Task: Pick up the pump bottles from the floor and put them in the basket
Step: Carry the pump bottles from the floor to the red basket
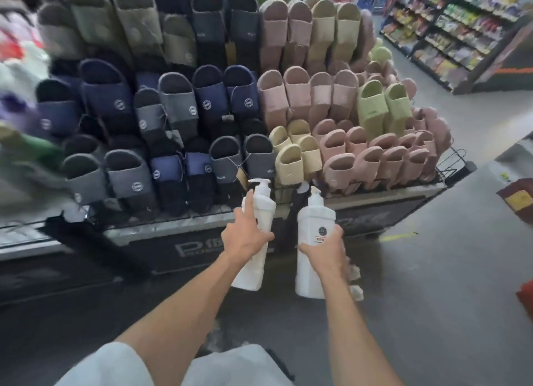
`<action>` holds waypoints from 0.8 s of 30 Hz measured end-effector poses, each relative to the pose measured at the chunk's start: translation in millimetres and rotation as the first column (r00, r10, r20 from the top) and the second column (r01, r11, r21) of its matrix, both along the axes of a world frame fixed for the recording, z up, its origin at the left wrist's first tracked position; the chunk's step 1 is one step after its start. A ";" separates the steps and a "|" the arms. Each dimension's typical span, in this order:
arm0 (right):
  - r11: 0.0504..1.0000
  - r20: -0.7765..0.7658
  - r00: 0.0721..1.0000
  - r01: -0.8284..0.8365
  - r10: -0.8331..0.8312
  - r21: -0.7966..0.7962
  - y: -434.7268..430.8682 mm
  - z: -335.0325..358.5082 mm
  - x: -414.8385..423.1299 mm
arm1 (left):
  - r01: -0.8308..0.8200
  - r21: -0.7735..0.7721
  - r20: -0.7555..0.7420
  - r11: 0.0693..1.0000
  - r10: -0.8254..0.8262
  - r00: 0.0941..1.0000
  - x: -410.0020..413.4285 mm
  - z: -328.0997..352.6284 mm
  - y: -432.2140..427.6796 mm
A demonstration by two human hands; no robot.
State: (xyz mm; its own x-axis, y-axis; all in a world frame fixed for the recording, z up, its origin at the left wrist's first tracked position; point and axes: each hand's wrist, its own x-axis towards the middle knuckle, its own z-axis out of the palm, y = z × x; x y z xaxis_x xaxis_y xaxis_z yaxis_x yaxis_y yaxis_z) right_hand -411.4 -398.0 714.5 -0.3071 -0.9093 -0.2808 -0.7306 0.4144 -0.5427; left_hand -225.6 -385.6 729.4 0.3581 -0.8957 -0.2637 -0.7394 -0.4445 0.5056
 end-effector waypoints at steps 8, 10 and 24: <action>0.969 0.008 0.969 -0.246 0.246 0.036 11.7 -0.4 93.8 | -0.263 0.004 -0.005 0.965 0.263 0.965 81.9 1.8 53.3; 0.953 0.009 0.954 -0.301 0.301 0.035 19.0 1.4 120.6 | -0.323 -0.001 -0.012 0.946 0.323 0.946 106.7 6.0 69.1; 0.794 0.049 0.793 -0.608 0.607 0.006 99.7 14.7 317.4 | -0.618 -0.030 -0.002 0.785 0.619 0.786 281.0 3.9 212.7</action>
